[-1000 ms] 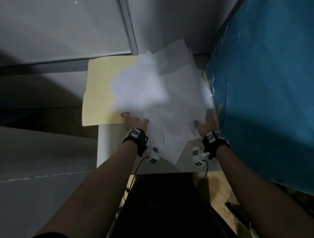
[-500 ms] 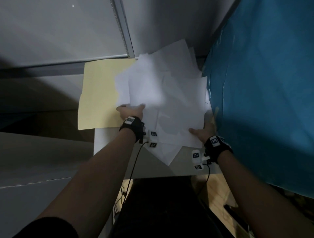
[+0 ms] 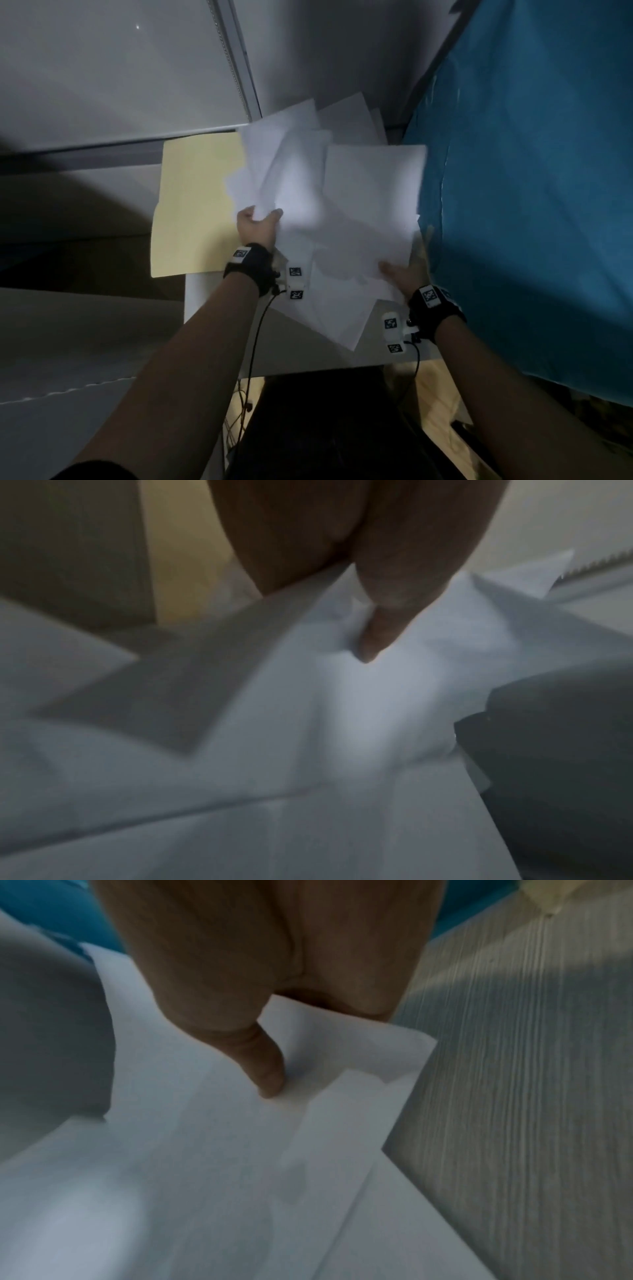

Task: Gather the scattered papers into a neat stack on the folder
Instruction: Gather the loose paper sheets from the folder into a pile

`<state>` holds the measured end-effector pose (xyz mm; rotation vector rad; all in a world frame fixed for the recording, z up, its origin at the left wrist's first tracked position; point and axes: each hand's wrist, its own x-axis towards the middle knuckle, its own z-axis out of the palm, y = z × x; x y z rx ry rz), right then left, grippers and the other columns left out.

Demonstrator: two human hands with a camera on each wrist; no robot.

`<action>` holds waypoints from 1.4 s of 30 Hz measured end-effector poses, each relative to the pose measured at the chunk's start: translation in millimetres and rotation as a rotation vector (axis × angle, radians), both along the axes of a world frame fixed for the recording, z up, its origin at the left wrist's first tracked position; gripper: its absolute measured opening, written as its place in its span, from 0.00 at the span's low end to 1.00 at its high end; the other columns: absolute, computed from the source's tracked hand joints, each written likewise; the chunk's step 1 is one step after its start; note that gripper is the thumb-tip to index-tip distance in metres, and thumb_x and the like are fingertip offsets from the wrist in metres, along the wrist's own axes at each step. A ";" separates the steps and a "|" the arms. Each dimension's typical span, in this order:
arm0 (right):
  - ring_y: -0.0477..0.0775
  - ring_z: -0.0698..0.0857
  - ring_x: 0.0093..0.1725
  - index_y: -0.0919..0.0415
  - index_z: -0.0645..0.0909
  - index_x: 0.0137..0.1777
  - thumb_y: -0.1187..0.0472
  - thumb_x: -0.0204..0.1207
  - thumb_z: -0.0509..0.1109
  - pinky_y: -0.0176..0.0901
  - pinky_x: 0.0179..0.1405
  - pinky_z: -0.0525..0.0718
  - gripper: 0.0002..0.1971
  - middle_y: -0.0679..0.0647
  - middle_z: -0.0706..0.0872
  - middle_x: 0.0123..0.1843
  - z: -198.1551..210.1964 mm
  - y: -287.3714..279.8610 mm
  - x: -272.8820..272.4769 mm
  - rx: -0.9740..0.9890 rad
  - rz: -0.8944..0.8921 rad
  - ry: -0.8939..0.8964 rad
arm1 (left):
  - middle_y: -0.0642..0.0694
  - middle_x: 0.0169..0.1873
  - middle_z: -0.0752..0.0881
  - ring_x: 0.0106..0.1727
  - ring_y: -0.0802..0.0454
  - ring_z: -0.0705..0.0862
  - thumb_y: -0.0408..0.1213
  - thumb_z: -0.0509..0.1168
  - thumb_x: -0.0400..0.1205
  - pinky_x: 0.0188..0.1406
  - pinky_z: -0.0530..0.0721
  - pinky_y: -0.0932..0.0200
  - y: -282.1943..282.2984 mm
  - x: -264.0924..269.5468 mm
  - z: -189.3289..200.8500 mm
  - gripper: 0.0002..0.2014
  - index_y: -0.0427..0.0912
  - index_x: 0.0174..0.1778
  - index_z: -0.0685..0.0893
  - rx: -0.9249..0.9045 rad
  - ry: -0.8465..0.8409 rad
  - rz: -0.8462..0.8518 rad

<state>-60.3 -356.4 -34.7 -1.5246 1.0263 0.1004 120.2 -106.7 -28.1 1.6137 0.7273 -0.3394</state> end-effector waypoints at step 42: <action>0.69 0.52 0.87 0.52 0.41 0.89 0.32 0.76 0.69 0.66 0.85 0.59 0.53 0.56 0.41 0.91 -7.1 -39.9 127.3 -0.712 0.645 0.378 | 0.42 0.50 0.94 0.53 0.37 0.93 0.26 0.85 0.73 0.56 0.93 0.38 90.2 -88.0 -15.5 0.20 0.40 0.59 0.93 0.146 -0.090 -0.216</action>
